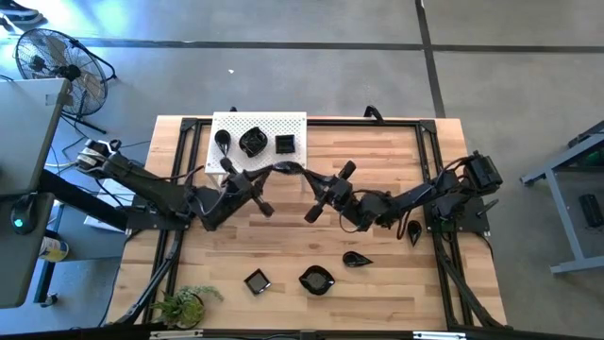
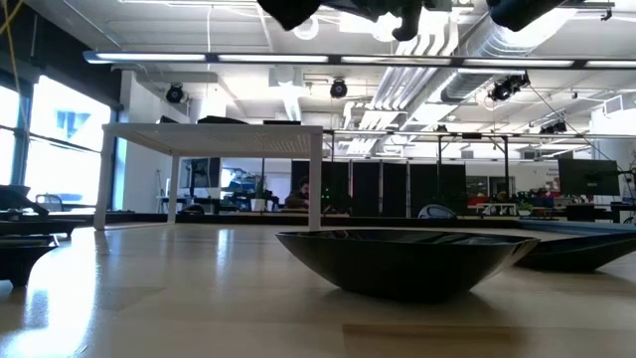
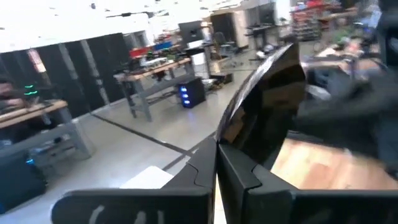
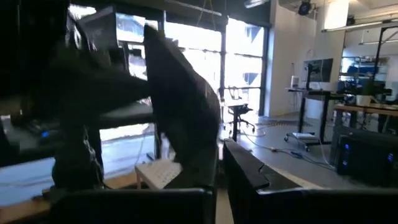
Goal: Pick & Place Mini shaped plates
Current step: Stack the leaf-shaped plate on top of the leaf-shaped plate on the shelf
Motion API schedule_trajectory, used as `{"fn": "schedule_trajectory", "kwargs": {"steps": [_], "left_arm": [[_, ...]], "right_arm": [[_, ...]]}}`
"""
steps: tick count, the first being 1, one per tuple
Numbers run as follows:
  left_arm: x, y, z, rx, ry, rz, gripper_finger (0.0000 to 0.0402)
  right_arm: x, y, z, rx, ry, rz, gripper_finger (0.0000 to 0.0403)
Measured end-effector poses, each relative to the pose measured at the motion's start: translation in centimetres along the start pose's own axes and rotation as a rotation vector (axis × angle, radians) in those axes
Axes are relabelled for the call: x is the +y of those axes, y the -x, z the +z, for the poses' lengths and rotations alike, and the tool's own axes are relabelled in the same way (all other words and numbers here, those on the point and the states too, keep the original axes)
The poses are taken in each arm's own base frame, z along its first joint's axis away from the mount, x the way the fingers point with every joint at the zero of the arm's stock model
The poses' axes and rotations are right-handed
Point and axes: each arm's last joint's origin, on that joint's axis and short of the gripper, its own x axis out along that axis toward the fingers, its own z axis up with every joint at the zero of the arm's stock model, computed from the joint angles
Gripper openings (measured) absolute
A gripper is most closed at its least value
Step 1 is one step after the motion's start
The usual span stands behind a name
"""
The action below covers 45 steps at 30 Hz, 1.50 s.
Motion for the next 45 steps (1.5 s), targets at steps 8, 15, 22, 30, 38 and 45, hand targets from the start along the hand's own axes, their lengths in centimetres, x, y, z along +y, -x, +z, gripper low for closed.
{"fn": "schedule_trajectory", "kwargs": {"steps": [8, 15, 22, 30, 38, 45], "left_arm": [[3.8, 0.0, 2.4, 0.059, 0.060, 0.016, 0.0001], [10.2, -1.4, 2.1, 0.313, 0.213, -0.005, 0.0001], [15.5, -4.1, 0.2, 0.627, 0.373, -0.054, 0.0000], [21.4, -5.7, -1.1, 0.712, 0.577, -0.063, 0.0000], [23.9, -7.2, -3.3, 0.843, 0.713, -0.101, 0.0000], [23.9, -8.6, -4.7, 0.924, 0.745, -0.125, 0.0000]], "right_arm": [[0.8, 0.7, -1.1, 0.096, 0.028, 0.033, 0.0098], [1.2, 0.9, -1.8, 0.144, 0.044, 0.121, 0.0113], [1.4, 1.0, -2.1, 0.159, 0.039, 0.197, 0.0078], [1.7, 1.2, -2.0, 0.157, 0.030, 0.246, 0.0055], [1.8, 1.4, -2.0, 0.159, 0.040, 0.256, 0.0051], [1.8, 1.4, -2.0, 0.160, 0.043, 0.266, 0.0049]]}}
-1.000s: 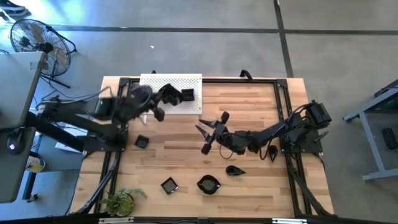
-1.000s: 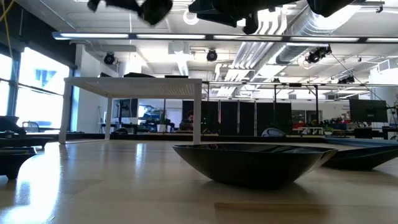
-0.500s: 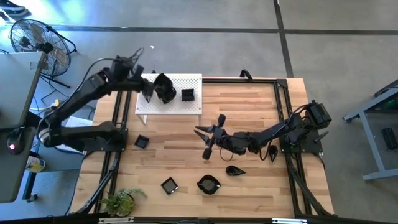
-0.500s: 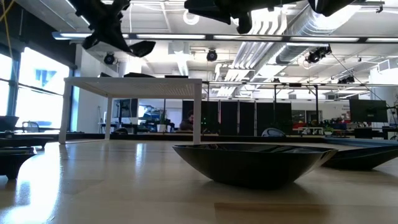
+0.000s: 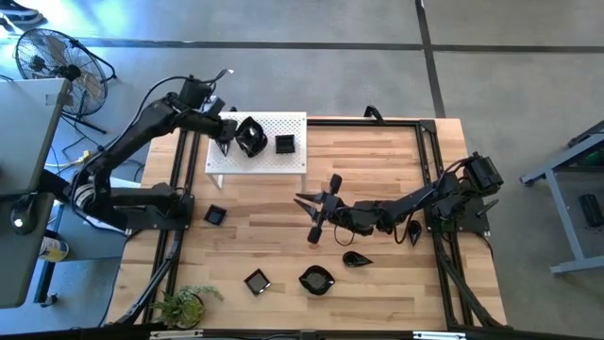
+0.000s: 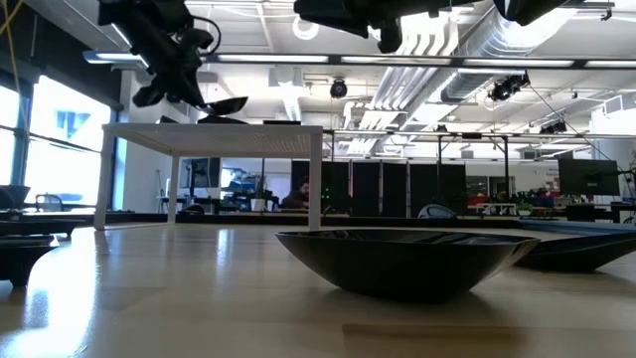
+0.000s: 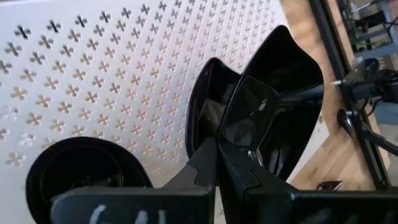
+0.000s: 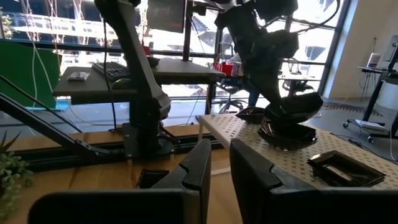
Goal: Pick & Place Mini shaped plates
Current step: Stack the leaf-shaped plate on top of the leaf-shaped plate on the shelf
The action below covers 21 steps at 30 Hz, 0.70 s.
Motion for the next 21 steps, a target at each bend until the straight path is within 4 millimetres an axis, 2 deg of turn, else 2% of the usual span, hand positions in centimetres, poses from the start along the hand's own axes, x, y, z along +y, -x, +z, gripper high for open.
{"fn": "schedule_trajectory", "kwargs": {"steps": [13, 21], "left_arm": [[0.50, -1.16, 0.12, 0.060, 0.062, 0.027, 0.0001], [0.57, -1.15, -0.14, 0.085, 0.097, 0.032, 0.0046]], "right_arm": [[0.03, 0.00, 0.00, -0.001, 0.000, 0.010, 0.0046], [0.03, 0.00, 0.00, -0.001, 0.000, 0.011, 0.0048]]}}
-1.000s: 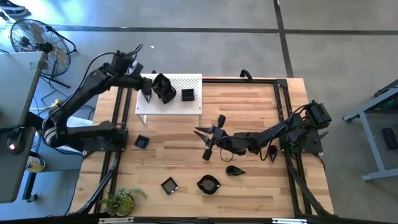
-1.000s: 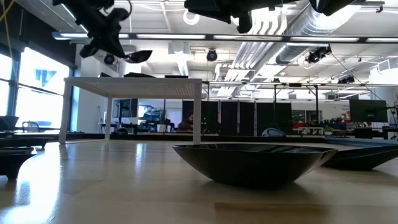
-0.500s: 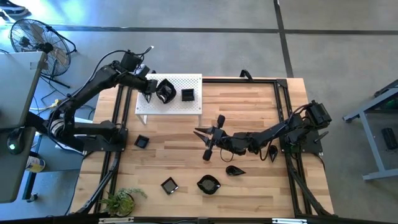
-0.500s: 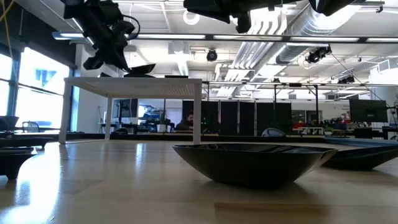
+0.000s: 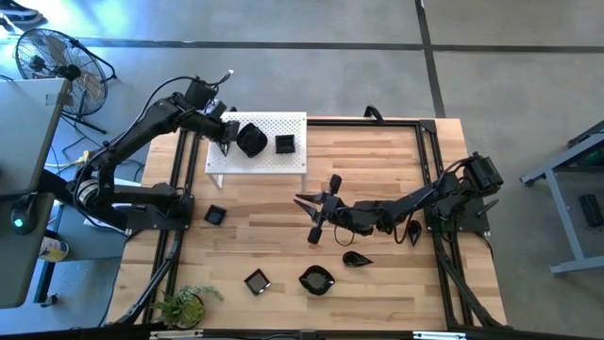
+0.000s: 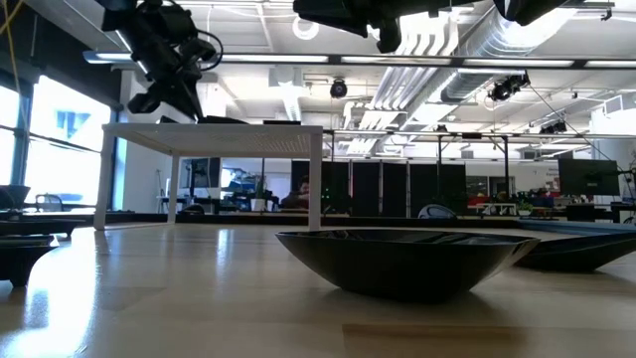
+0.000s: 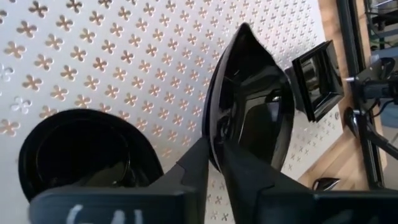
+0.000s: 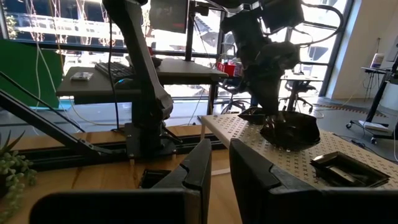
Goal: Pick & Place Mini shaped plates
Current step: Stack the leaf-shaped plate on top of the leaf-shaped plate on the shelf
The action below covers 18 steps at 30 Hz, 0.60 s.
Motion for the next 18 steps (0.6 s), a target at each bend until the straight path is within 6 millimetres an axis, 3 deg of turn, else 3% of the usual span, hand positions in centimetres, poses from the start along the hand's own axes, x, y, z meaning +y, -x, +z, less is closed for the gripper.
{"fn": "schedule_trajectory", "kwargs": {"steps": [5, 12, 18], "left_arm": [[0.0, 0.0, 0.0, 0.002, -0.002, 0.001, 0.0069], [-0.7, 1.2, 0.3, -0.008, -0.100, 0.014, 0.0071], [-0.7, 1.4, 0.3, -0.013, -0.183, 0.030, 0.0036]], "right_arm": [[0.0, 0.0, 0.0, 0.000, 0.000, 0.000, 0.0046], [0.0, 0.0, 0.0, 0.000, 0.000, 0.000, 0.0043], [0.0, 0.0, 0.0, -0.001, 0.000, 0.009, 0.0024]]}}
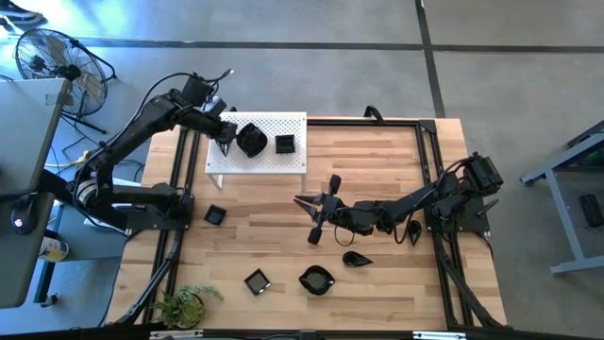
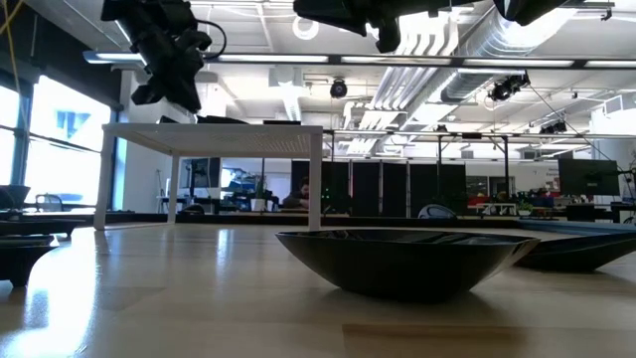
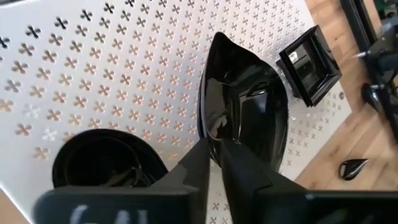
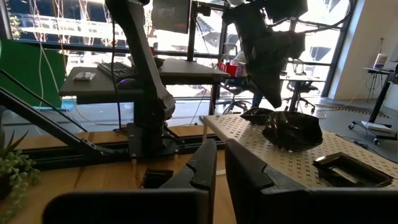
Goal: Pick & Place Mini shaped plates
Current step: Stack the leaf-shaped plate on top of the leaf-shaped plate on the shelf
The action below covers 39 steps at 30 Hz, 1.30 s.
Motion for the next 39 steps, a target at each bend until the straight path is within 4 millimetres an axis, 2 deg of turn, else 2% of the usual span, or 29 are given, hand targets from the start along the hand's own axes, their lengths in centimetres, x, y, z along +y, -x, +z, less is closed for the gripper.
{"fn": "schedule_trajectory", "kwargs": {"steps": [4, 24, 34, 39], "left_arm": [[0.0, 0.0, 0.1, -0.009, -0.018, 0.003, 0.0005], [0.0, -0.1, 0.4, -0.053, -0.096, 0.089, 0.0000], [-1.4, -2.6, 0.6, -0.015, -0.159, 0.125, 0.0000], [-1.7, -2.9, 0.7, -0.021, -0.172, 0.132, 0.0000]], "right_arm": [[0.0, 0.0, 0.0, 0.000, 0.000, 0.000, 0.0010], [0.0, 0.0, 0.0, 0.000, 0.000, 0.000, 0.0001], [0.0, 0.0, 0.0, 0.000, 0.001, 0.000, 0.0000], [0.0, 0.0, 0.0, 0.000, 0.001, 0.000, 0.0000]]}}
